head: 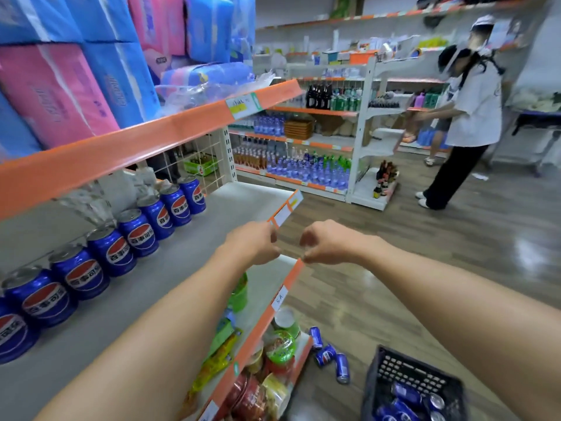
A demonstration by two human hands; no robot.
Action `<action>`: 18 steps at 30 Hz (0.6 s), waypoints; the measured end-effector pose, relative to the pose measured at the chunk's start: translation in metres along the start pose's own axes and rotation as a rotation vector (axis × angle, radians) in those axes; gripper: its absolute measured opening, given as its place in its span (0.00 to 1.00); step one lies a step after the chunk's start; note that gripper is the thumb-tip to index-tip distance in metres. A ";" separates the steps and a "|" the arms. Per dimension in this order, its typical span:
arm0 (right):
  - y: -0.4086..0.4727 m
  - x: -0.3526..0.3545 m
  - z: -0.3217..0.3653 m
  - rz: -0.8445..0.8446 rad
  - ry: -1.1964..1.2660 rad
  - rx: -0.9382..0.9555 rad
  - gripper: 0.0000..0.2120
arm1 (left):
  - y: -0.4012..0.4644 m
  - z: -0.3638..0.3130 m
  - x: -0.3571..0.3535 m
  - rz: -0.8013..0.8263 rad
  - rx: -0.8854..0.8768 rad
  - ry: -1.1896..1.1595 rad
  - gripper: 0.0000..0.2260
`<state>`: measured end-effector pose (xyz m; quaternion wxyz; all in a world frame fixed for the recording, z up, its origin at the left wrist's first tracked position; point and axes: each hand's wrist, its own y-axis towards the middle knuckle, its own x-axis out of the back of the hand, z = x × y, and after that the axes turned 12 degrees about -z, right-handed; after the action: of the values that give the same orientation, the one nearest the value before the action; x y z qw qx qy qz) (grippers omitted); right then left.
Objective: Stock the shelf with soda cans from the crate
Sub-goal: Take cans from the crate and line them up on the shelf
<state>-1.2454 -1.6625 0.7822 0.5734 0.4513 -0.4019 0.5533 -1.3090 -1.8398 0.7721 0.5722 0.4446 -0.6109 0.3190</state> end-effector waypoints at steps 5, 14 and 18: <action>-0.027 0.008 -0.047 0.005 0.016 -0.053 0.19 | 0.011 -0.054 -0.024 0.030 -0.053 -0.023 0.13; -0.082 0.031 -0.180 0.039 -0.003 -0.136 0.19 | 0.033 -0.192 -0.069 0.067 -0.088 -0.068 0.16; -0.094 0.042 -0.239 0.089 -0.041 -0.118 0.19 | 0.038 -0.243 -0.090 0.067 -0.034 -0.083 0.16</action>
<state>-1.1585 -1.4191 0.7508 0.5655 0.4097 -0.4650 0.5442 -1.2473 -1.5899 0.7228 0.5427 0.4271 -0.6539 0.3090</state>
